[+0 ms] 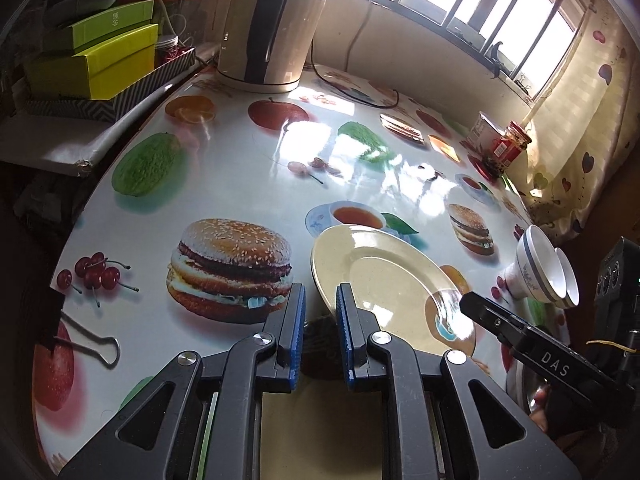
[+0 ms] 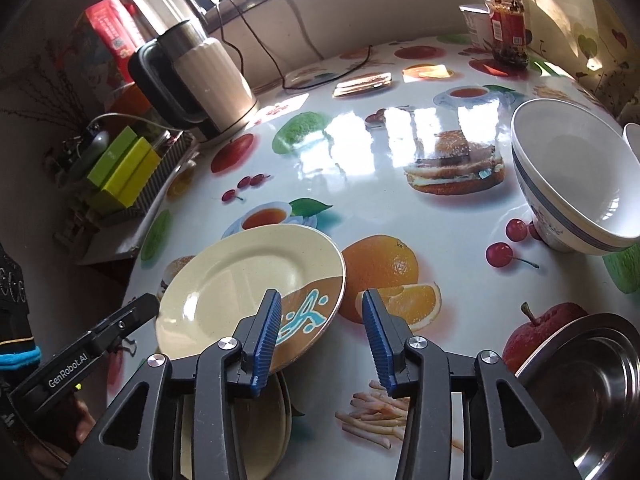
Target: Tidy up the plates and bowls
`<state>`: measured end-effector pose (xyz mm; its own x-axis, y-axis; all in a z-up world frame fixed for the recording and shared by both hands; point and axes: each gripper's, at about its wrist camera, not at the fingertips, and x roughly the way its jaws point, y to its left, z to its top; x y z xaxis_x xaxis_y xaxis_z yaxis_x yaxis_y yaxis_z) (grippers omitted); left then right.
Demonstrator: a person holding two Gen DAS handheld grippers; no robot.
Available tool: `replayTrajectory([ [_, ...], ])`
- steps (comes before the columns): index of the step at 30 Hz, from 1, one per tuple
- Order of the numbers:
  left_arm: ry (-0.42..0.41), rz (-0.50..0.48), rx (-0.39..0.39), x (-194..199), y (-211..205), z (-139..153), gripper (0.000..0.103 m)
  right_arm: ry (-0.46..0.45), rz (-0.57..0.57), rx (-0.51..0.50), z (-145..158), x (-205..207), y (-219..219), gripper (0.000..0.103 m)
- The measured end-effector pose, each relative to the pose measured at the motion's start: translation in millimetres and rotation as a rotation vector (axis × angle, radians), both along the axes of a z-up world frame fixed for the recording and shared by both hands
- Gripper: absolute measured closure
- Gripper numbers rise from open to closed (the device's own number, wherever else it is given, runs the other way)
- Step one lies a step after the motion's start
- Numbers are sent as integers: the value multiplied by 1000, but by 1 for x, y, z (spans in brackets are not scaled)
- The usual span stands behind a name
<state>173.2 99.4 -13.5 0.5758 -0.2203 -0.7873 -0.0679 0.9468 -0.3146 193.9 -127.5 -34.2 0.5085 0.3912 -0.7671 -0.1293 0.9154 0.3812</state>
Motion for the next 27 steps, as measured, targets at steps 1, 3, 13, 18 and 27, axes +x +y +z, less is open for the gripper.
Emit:
replayTrajectory([
  [1,8,-1,-13,2,1,-2,87,5,-5,3,-1,2,0,61],
  [3,13,-2,-26,6,3,-4,84,13,-10,11,-3,6,0,61],
  [13,63,-32,-62,28,4,-15,81,86,-22,65,-19,24,2,61],
  [18,73,-40,-73,35,3,-19,81,101,-15,72,-23,31,5,61],
  [27,74,-54,-56,41,1,-20,83,110,-26,75,-26,36,6,79],
])
